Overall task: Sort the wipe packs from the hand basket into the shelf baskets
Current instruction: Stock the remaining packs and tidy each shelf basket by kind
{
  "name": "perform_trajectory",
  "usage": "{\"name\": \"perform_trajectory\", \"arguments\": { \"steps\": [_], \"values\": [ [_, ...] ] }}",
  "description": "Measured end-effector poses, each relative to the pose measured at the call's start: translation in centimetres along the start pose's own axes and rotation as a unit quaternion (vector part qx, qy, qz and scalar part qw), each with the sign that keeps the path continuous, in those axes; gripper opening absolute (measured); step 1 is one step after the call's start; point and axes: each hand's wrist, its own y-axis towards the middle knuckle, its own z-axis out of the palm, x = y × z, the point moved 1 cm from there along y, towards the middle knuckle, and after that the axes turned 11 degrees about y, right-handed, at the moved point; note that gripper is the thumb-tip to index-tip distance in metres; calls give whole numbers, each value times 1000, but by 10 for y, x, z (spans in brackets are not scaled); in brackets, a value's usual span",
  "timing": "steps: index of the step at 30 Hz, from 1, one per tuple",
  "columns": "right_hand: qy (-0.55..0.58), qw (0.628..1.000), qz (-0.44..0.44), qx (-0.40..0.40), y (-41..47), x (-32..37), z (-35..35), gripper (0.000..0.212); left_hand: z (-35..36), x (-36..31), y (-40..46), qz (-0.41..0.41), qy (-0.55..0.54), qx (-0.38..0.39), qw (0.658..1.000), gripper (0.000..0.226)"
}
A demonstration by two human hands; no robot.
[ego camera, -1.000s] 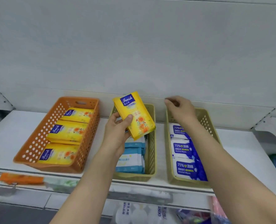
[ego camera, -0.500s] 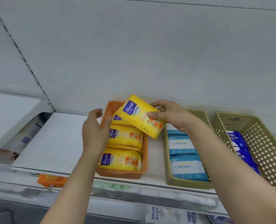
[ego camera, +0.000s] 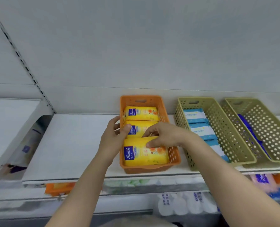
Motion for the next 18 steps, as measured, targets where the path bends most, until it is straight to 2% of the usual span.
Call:
{"name": "perform_trajectory", "arguments": {
  "steps": [4, 6, 8, 10, 14, 18],
  "values": [
    [-126, 991, -5, -45, -4, 5, 12, 41, 2, 5, -2, 11, 7, 17, 1000, 68],
    [-204, 975, -18, -84, -5, 5, 18, 53, 3, 6, -3, 18, 14, 22, 1000, 72],
    [-200, 972, -26, -120, -4, 5, 26, 74, 4, 7, -3, 25, 20, 21, 999, 75],
    [-151, 981, -40, -118, 0, 4, 32, 90, 5, 7, -2, 29, 26, 17, 999, 77],
    [-171, 984, -32, -49, 9, -3, 42, 86, 6, 6, -4, 28, 51, -2, 998, 77],
    [-196, 979, -39, -49, 9, -7, 43, 82, 7, 0, -8, 23, 102, -19, 994, 75]
  ]
}}
